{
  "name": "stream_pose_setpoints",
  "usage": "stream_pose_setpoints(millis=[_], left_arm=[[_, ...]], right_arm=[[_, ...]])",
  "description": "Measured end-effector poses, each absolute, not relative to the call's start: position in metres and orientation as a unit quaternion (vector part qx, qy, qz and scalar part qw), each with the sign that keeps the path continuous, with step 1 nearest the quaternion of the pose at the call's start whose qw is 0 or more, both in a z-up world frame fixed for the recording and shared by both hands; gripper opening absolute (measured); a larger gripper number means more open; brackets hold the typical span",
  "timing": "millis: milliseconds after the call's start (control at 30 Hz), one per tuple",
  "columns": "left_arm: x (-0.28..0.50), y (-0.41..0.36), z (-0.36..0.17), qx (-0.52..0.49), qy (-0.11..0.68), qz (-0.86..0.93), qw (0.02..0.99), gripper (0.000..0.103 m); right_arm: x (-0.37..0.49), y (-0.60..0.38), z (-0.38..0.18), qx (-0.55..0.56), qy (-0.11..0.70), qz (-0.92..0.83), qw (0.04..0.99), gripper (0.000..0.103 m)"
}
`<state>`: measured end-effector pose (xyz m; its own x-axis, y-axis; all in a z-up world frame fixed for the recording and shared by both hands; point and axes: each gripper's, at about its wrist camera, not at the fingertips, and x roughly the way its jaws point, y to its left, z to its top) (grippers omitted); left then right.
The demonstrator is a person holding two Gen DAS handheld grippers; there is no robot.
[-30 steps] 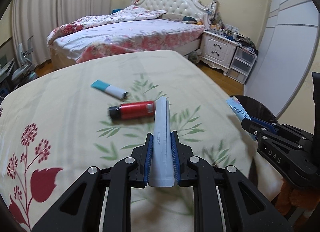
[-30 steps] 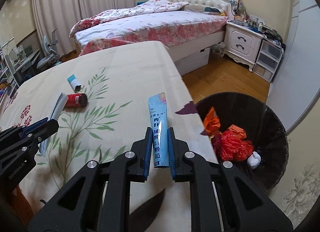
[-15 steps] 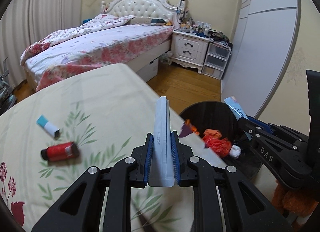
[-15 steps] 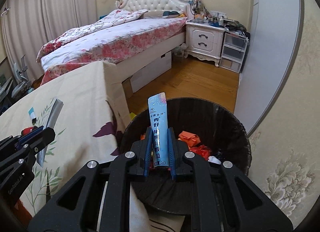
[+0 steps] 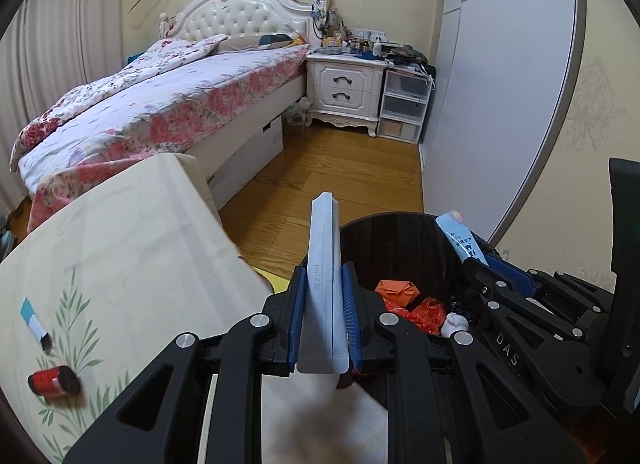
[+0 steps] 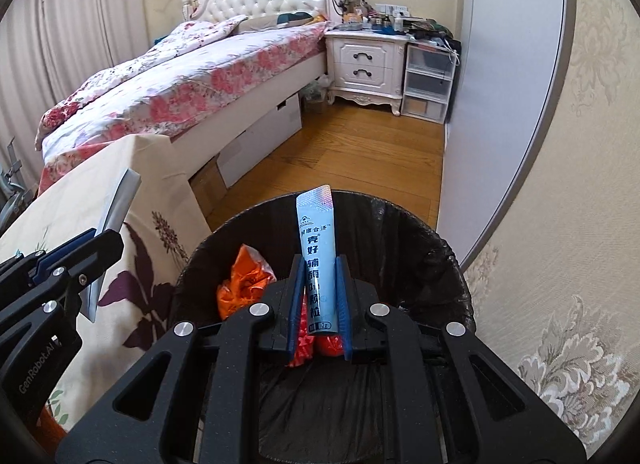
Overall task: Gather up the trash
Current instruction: 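Open the left tool over the bin while the right tool drops the toothpaste tube, then move both tools back over the bed toward the red can and marker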
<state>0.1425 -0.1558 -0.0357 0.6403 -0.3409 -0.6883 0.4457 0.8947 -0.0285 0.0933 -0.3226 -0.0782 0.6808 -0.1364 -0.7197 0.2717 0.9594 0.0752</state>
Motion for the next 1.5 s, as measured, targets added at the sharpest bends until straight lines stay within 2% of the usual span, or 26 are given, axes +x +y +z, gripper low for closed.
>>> stream_pose_setpoints(millis=[367,500,633,733,1033,1500], left_arm=[[0.157,-0.17,-0.047,0.079,0.383,-0.221,0.893,0.021],[0.159,-0.17,-0.048,0.079,0.386,-0.219,0.893,0.037],[0.158,-0.169,-0.047,0.079,0.382,-0.217,0.895,0.048],[0.156,-0.168,-0.045,0.078,0.378,-0.214,0.897,0.056],[0.146,-0.151,-0.037,0.066,0.377,-0.2,0.902,0.061],[0.119,-0.06,-0.031,0.015,0.396,-0.118,0.91,0.064]], right_arm=[[0.101,-0.335,-0.097,0.099,0.4,-0.127,0.902,0.019],[0.1,-0.336,-0.098,0.101,0.397,-0.134,0.902,0.028],[0.097,-0.337,-0.097,0.102,0.395,-0.142,0.902,0.037],[0.095,-0.337,-0.096,0.102,0.394,-0.145,0.902,0.038],[0.092,-0.329,-0.09,0.095,0.394,-0.137,0.904,0.048],[0.089,-0.274,-0.065,0.025,0.375,-0.114,0.919,0.05]])
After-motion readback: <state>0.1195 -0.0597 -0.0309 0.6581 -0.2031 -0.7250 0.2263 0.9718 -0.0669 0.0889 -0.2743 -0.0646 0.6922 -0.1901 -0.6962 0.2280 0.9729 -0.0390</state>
